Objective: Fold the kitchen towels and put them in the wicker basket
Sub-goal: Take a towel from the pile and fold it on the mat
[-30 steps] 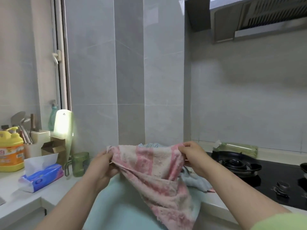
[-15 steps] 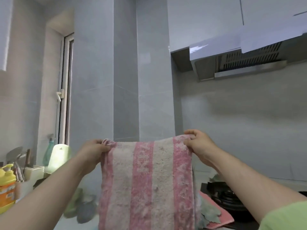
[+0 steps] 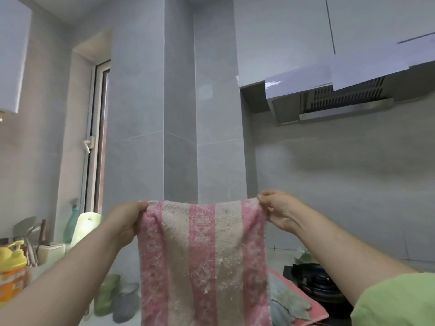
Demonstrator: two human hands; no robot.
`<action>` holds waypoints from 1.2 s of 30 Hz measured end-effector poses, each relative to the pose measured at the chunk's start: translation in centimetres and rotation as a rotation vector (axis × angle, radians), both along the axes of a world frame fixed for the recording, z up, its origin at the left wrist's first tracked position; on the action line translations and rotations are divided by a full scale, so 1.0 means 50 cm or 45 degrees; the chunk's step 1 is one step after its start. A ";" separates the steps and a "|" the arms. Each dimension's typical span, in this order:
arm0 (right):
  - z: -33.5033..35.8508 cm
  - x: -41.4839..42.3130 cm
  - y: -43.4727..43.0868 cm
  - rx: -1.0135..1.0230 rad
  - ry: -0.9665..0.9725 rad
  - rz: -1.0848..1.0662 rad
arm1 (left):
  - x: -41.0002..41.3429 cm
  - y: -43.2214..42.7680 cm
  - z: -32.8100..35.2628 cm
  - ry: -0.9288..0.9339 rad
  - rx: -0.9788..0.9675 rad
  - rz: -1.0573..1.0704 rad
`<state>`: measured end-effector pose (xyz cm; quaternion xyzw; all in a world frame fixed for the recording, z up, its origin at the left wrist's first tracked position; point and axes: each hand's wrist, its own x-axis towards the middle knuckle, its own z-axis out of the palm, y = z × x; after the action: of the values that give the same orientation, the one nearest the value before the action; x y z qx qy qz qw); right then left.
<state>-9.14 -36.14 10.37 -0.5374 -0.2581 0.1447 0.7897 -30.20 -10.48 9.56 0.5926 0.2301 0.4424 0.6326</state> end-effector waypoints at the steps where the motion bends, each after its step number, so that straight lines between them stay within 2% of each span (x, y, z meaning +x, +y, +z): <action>1: 0.002 -0.005 -0.001 0.083 0.025 0.102 | -0.005 -0.005 0.001 -0.035 -0.008 -0.023; 2: 0.002 -0.010 -0.001 0.095 0.000 0.161 | -0.010 -0.010 0.002 -0.072 -0.025 -0.053; 4: 0.000 -0.019 -0.003 -0.054 -0.135 0.147 | -0.020 -0.015 0.000 -0.133 -0.091 -0.122; 8: 0.001 -0.023 -0.004 -0.355 -0.419 -0.223 | -0.039 -0.010 -0.008 -0.076 0.004 -0.218; 11: -0.004 -0.024 -0.005 -0.422 -0.496 -0.326 | -0.046 -0.003 -0.006 -0.096 0.047 -0.204; 15: -0.014 -0.026 0.007 -0.508 -0.577 -0.310 | -0.046 -0.012 -0.003 -0.123 0.092 -0.207; 18: -0.013 -0.031 0.012 -0.454 -0.544 -0.164 | -0.046 -0.020 -0.008 -0.042 0.233 -0.092; 20: -0.013 -0.034 0.009 -0.511 -0.644 -0.141 | -0.046 -0.016 -0.012 -0.045 0.274 0.036; 24: -0.015 -0.038 0.005 -0.672 -0.978 -0.492 | -0.049 0.011 -0.021 -0.030 0.383 0.301; 26: -0.015 -0.030 0.003 -0.672 -0.983 -0.626 | -0.052 0.021 -0.025 -0.011 0.426 0.390; 29: -0.017 -0.023 -0.003 -0.655 -0.972 -0.656 | -0.054 0.023 -0.028 -0.006 0.404 0.430; 32: -0.016 -0.017 -0.006 -0.653 -0.955 -0.624 | -0.051 0.021 -0.021 -0.033 0.316 0.419; 36: -0.009 -0.014 -0.007 -0.574 -0.802 -0.488 | -0.052 0.016 -0.005 -0.055 0.227 0.355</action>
<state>-9.85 -36.50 9.94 -0.7527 -0.3441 -0.1229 0.5476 -32.82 -9.65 9.31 0.5990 0.2561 0.5572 0.5150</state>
